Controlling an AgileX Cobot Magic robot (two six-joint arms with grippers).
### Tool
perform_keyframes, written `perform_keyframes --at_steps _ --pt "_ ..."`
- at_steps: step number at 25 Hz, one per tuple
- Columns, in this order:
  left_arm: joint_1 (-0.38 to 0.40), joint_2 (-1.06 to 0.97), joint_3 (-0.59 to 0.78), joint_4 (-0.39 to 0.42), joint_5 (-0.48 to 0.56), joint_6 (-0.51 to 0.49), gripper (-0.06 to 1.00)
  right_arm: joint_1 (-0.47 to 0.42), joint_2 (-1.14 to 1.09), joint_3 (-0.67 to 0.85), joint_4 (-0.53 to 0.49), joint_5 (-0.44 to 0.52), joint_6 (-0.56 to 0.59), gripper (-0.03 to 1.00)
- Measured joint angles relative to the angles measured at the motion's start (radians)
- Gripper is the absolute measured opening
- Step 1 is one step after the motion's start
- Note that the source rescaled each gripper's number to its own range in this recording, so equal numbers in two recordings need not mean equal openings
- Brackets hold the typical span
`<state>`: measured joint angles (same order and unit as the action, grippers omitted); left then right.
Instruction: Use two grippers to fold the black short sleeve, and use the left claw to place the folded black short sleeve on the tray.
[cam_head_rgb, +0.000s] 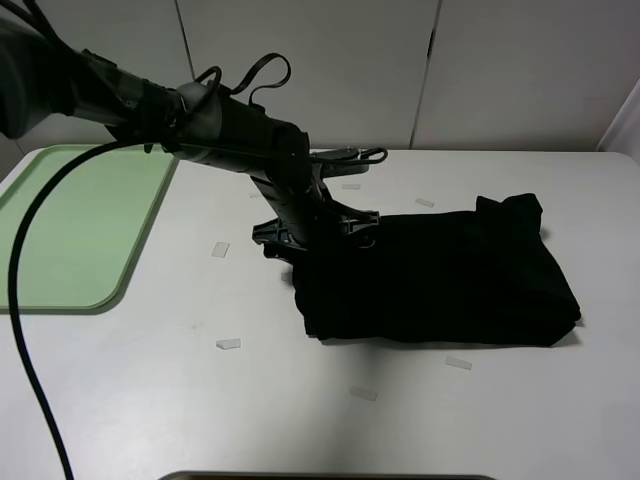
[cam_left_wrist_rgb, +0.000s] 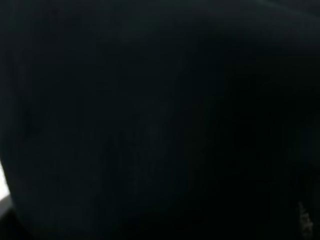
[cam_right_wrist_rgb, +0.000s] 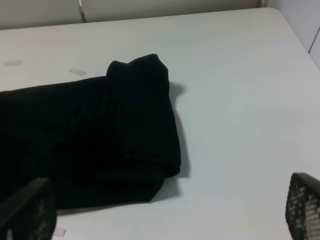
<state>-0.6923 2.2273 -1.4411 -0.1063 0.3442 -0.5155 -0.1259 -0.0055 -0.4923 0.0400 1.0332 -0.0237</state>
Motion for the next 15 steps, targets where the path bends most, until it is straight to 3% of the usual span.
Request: perform_keyframes --at_steps 15 --pt "-0.001 0.020 0.002 -0.005 -0.094 -0.001 0.48 0.000 0.000 0.000 0.000 0.000 0.000 1.00"
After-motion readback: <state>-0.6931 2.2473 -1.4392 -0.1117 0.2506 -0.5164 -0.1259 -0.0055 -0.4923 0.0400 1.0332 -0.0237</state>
